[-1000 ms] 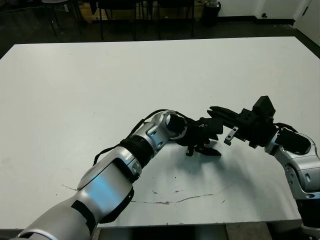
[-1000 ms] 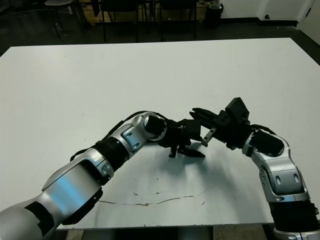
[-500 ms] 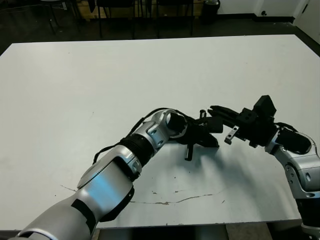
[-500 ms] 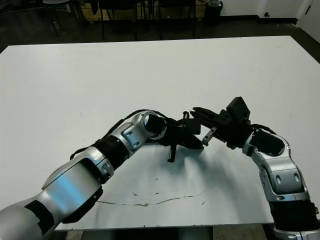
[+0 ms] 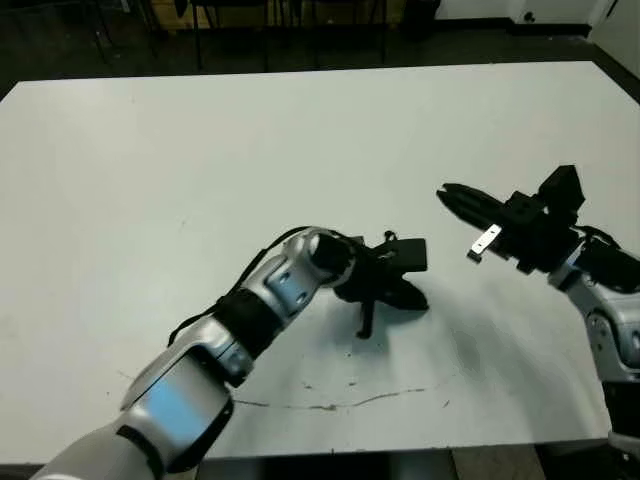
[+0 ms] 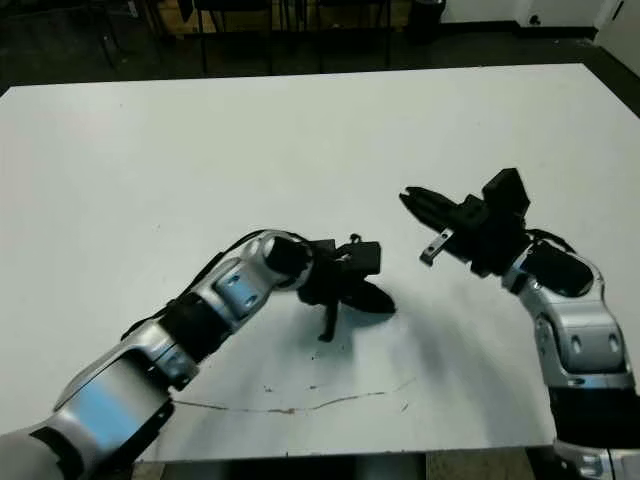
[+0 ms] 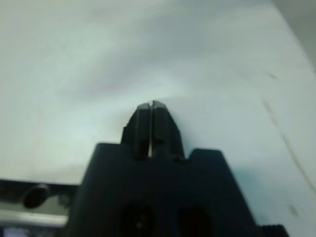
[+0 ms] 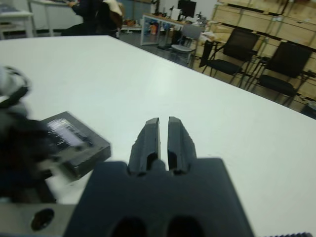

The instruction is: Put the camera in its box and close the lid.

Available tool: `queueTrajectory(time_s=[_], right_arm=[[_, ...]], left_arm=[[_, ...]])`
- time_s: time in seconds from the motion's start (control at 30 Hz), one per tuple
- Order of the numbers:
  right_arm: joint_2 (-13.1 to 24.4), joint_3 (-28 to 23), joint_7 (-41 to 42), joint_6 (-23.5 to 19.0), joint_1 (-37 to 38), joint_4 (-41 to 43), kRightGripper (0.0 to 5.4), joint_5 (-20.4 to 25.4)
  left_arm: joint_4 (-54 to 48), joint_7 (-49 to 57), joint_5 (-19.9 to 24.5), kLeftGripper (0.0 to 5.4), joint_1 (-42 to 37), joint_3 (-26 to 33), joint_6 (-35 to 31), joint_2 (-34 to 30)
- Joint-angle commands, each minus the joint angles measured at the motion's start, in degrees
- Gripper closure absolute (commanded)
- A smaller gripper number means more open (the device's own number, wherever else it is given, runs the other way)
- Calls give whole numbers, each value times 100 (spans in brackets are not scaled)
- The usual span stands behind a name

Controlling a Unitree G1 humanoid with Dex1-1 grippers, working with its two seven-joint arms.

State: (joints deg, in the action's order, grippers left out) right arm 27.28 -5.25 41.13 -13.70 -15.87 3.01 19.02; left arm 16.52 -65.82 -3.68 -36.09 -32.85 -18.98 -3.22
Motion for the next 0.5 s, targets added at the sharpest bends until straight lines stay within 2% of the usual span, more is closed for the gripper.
queueTrajectory(time_s=[0.03, 0.13, 0.27, 0.4, 0.5], right_arm=[[46, -54, -134, -51, -10, -57, 540, -61], [42, -47, -240, -41, 38, -29, 540, -117], [-39, -41, -395, 5, 146, -11, 540, -153], [-163, -57, -604, -200, 340, 152, 540, -42], [-247, -51, -684, -271, 479, 248, 540, 33]], left_arm=[[-754, -127, 342, 538, 272, 215, -413, -375], [-1531, 30, 597, 538, 495, 529, -329, -681], [-2354, 435, 1161, 538, 826, 1200, -842, -902], [-2873, 784, 2076, 538, 1184, 2079, -1301, -1010], [-3386, 1238, 2525, 538, 1549, 2700, -1496, -1130]])
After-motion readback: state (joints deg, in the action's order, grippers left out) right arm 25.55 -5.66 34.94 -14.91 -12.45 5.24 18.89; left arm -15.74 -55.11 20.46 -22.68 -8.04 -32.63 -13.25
